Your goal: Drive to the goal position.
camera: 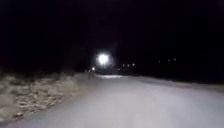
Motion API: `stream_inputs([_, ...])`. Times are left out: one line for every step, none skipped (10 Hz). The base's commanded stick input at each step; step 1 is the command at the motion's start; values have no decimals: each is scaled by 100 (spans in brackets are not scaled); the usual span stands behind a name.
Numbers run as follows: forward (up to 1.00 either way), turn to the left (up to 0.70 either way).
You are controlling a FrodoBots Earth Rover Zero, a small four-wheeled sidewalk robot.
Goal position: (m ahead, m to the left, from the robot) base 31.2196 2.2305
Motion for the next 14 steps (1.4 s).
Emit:
stream_inputs([70, -12])
stream_inputs([70, -31])
stream_inputs([70, -30])
stream_inputs([70, -18])
stream_inputs([70, -6])
stream_inputs([70, 0])
stream_inputs([70, 0])
stream_inputs([70, 0])
stream_inputs([70, 0])
stream_inputs([70, 0])
stream_inputs([70, 0])
stream_inputs([70, 0])
stream_inputs([70, 0])
stream_inputs([70, 0])
